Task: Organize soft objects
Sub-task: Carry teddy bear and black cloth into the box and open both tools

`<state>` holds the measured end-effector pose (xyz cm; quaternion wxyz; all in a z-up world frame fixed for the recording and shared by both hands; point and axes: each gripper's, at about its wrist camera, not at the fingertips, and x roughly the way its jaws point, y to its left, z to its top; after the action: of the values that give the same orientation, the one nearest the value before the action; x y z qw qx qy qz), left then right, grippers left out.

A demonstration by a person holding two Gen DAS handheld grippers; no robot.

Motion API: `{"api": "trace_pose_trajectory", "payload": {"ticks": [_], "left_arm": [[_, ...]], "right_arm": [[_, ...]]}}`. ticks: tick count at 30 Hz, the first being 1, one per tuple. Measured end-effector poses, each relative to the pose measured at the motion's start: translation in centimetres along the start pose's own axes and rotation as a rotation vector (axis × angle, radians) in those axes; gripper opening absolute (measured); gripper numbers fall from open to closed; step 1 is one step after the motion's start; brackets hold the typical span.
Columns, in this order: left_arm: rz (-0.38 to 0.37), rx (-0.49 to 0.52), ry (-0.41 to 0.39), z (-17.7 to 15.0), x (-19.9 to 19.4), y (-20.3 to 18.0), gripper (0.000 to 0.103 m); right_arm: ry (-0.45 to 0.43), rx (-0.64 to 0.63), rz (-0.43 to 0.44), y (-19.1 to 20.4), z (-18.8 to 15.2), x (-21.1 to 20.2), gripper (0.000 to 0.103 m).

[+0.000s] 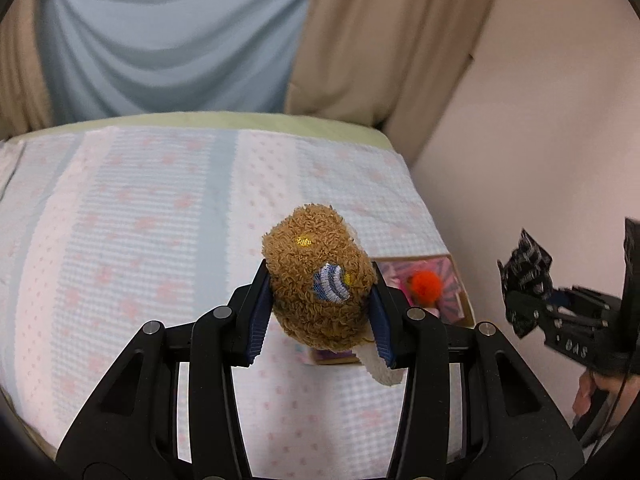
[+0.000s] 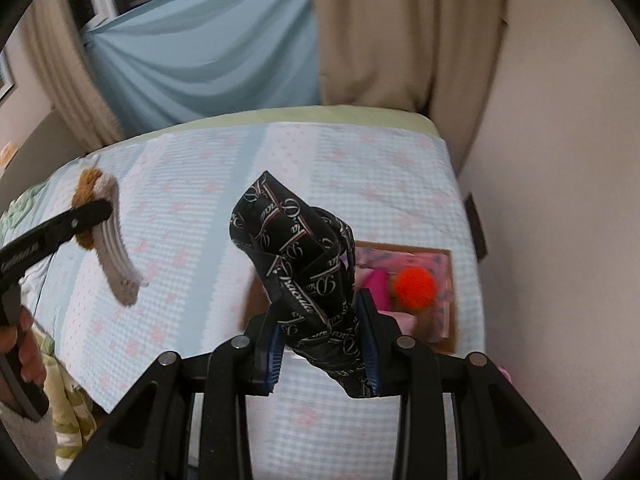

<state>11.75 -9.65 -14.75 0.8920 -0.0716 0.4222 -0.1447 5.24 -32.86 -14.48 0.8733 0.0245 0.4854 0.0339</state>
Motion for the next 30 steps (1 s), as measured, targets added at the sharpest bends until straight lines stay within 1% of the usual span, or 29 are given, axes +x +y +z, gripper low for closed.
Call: {"api": "trace_pose_trajectory", "payload": {"ticks": [5, 8, 11, 16, 17, 19, 21, 25, 27, 29, 30], "left_arm": [[-0.042, 0.087, 0.066, 0.5, 4.1, -5.0, 0.04], [-0.07, 0.124, 0.103, 0.5, 6.8, -7.2, 0.04], [-0.093, 0.149, 0.147, 0.4, 9.6, -8.5, 0.04], [-0.122, 0.217, 0.244, -0.9, 16.2, -11.1, 0.04], [-0.124, 0.23, 0.257, -1.2, 17.1, -11.5, 0.04], [-0.122, 0.281, 0.295, -2.4, 19.5, -12.5, 0.04], [-0.114, 0.309, 0.342, -3.5, 22.1, -13.4, 0.04], [-0.103, 0.327, 0.38, -4.7, 24.6, -14.3, 0.04], [-0.1, 0.341, 0.393, -4.9, 25.6, -14.8, 0.04], [-0.112, 0.354, 0.39, -5.0, 25.7, -15.2, 0.048], [-0.125, 0.366, 0.376, -5.0, 25.5, -15.3, 0.066]], "right_arm": [[0.045, 0.102, -0.026, -5.4, 0.5, 1.9, 0.031], [0.074, 0.126, -0.038, -7.5, 0.8, 3.6, 0.031], [0.105, 0.147, -0.046, -8.8, 0.9, 5.5, 0.031], [0.178, 0.167, -0.066, -11.5, 0.2, 9.6, 0.031], [0.205, 0.162, -0.068, -12.2, -0.1, 11.1, 0.031], [0.239, 0.147, -0.067, -12.8, -0.6, 13.1, 0.031], [0.266, 0.134, -0.061, -13.3, -1.0, 15.1, 0.031], [0.29, 0.115, -0.048, -13.9, -1.6, 17.3, 0.031], [0.295, 0.123, -0.026, -14.4, -1.6, 18.0, 0.031], [0.289, 0.116, -0.01, -14.5, -1.5, 18.5, 0.032], [0.286, 0.107, -0.006, -14.3, -1.5, 18.6, 0.037]]}}
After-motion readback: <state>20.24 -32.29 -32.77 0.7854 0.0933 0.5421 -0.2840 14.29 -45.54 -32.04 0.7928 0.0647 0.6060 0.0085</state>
